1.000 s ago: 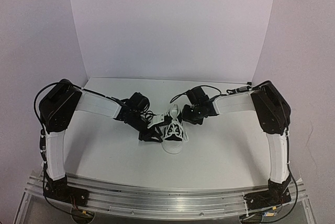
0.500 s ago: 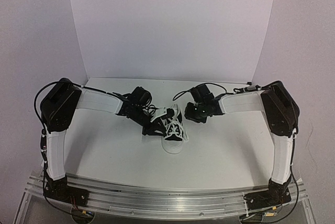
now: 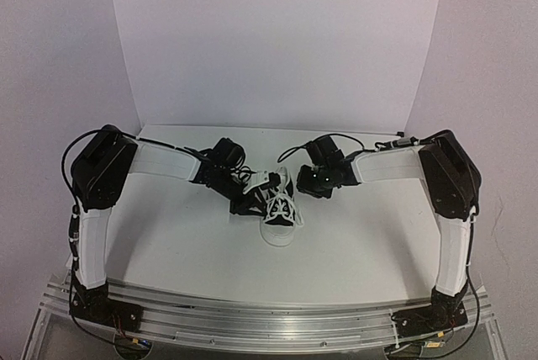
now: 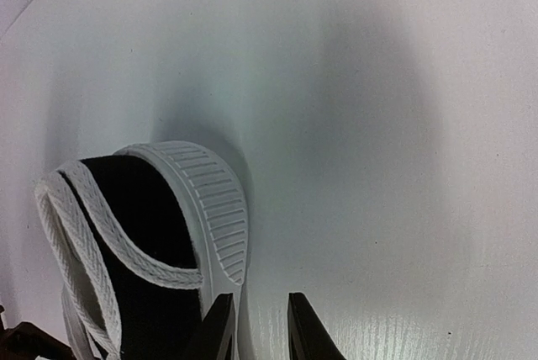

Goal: Tie the shoes

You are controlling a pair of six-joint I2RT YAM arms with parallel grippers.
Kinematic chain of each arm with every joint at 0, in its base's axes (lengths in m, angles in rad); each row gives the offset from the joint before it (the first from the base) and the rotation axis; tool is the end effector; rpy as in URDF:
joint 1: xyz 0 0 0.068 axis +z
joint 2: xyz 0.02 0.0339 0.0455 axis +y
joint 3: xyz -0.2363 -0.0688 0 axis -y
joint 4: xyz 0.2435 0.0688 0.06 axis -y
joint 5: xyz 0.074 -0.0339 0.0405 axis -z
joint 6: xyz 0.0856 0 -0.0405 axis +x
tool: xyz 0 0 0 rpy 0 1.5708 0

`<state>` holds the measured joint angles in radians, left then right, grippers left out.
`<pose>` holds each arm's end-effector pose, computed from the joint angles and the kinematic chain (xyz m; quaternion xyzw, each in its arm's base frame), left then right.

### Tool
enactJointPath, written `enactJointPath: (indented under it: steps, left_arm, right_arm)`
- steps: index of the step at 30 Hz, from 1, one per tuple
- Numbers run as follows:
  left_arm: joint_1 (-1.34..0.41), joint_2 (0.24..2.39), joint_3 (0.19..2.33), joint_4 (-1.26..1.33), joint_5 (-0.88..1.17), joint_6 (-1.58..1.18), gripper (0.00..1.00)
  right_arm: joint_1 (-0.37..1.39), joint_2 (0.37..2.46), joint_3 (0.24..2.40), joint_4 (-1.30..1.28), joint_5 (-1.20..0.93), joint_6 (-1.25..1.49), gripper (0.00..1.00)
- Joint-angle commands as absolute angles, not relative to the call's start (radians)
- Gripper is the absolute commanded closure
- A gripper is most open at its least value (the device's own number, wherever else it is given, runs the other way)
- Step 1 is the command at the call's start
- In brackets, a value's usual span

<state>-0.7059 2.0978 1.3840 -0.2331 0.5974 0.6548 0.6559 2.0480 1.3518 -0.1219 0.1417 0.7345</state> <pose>0.3088 -0.3265 0.0862 0.6424 0.6503 -0.2875 0.2861 0.3738 0.2724 0.0974 0.0624 0.9259 0.1843 0.3237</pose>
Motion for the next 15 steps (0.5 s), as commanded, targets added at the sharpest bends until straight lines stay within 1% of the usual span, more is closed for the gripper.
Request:
enactJointPath:
  steps: [1,8,15]
  left_arm:
    - [-0.703,2.130,1.433,-0.172,0.579,0.655,0.66]
    - [-0.704,2.141,1.459,-0.114,0.558,0.639,0.66]
    - [-0.710,2.145,1.482,-0.100,0.613,0.617,0.68]
  right_arm:
    - [0.661,2.020,1.354,-0.115,0.149,0.741,0.76]
    - [0.661,2.023,1.355,-0.115,0.144,0.742,0.76]
    - [0.661,2.034,1.364,-0.112,0.133,0.750,0.76]
